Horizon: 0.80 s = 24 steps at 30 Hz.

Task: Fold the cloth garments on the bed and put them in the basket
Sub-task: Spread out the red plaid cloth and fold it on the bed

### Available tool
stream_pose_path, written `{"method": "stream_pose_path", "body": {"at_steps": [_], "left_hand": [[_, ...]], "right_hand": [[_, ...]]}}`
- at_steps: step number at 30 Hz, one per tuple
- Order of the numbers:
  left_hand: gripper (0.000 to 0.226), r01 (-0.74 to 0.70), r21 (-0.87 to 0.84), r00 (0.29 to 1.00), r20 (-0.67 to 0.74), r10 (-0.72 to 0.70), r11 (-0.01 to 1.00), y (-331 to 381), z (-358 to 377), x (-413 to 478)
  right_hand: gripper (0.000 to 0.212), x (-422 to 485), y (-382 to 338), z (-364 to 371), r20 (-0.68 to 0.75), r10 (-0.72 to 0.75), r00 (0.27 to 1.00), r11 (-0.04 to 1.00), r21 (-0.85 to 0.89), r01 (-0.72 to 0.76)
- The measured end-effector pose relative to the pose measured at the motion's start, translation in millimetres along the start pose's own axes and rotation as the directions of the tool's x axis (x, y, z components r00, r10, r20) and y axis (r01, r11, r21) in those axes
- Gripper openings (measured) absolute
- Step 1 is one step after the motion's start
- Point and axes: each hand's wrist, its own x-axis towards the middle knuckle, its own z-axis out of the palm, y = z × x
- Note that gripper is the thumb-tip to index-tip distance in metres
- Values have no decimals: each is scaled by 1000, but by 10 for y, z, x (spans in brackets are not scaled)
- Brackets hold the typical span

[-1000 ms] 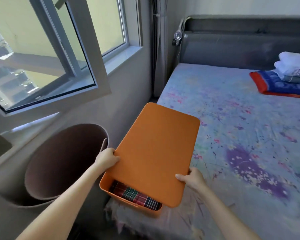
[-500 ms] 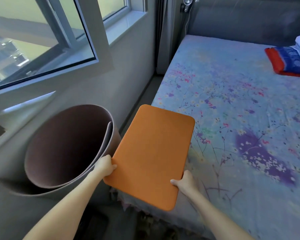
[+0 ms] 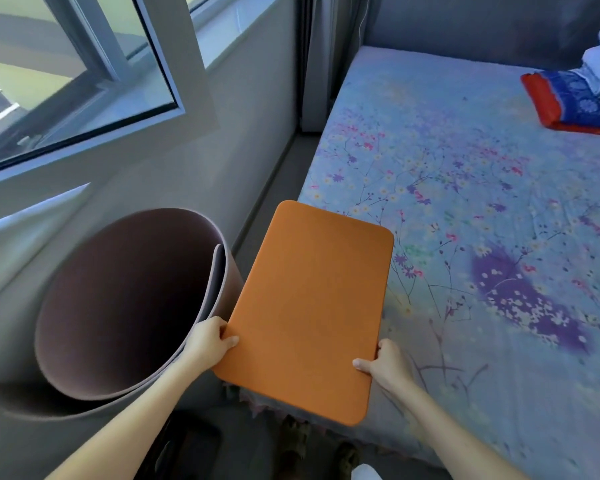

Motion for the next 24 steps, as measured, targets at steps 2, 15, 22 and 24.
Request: {"method": "stream_pose_path", "body": {"at_steps": [2,15,22,24], "left_hand": [[41,14,-55,1000,-22,-15,998,-27,5,0],[36,-43,-334,981,-192,-23,942,-81,136,-106],[28,21,-692,927,-257,-273,721,126,330,-141],[28,26,-671,931,-254,-263,741,101,362,-120]], "right_hand": [[40,-5,0,-3,-5,-13,1000,1000,-13,13],[35,-15,35,-25,-46,-74,996,996,40,76],[42,-18,38,-12,42,12,999,904,427,-28],[38,-4,18,-24,98,10,995,882,468,-55]]}}
